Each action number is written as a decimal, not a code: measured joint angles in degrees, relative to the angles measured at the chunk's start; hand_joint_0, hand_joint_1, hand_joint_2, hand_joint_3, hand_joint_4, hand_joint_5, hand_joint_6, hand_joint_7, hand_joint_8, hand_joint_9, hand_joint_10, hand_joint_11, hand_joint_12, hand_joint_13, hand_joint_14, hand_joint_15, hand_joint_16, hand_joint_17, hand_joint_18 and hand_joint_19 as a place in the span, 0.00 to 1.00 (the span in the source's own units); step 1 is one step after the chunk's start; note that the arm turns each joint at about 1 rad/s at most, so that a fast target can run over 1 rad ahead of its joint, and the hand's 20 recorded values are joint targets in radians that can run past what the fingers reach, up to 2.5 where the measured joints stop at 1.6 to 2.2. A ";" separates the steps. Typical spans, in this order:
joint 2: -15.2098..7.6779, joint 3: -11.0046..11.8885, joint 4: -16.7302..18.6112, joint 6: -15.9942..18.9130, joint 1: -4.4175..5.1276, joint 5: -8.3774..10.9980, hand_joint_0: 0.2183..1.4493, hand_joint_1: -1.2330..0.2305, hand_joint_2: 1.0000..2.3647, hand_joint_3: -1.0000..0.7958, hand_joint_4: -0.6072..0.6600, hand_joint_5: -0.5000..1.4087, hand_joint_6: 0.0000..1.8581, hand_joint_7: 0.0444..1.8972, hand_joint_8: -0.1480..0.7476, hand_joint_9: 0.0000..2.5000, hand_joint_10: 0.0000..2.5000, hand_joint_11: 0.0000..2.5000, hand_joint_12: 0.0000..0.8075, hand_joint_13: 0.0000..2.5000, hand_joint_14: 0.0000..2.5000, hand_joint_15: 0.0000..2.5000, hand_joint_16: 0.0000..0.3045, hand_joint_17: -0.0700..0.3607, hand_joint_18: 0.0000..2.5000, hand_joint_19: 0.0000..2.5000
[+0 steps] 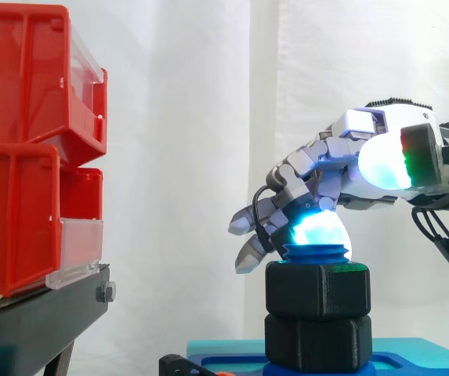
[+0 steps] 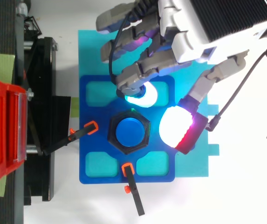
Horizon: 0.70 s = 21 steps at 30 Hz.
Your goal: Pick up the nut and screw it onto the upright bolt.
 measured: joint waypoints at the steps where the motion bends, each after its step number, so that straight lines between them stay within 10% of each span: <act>1: -0.01 0.43 -0.35 0.00 -0.06 -0.05 0.23 0.67 0.00 0.28 0.59 0.28 0.27 0.69 0.44 0.50 0.00 0.00 0.39 0.29 0.00 0.01 0.11 0.34 0.16 0.05; 12: -0.02 5.92 -5.00 0.01 -0.34 -0.69 0.22 0.67 0.00 0.28 0.66 0.23 0.27 0.50 0.45 0.38 0.00 0.00 0.43 0.23 0.00 0.01 0.14 0.38 0.10 0.05; 21: -0.25 4.91 -3.22 1.10 0.55 -0.50 0.21 0.66 0.00 0.28 0.61 0.20 0.27 0.34 0.42 0.28 0.00 0.00 0.44 0.17 0.00 0.00 0.15 0.40 0.04 0.02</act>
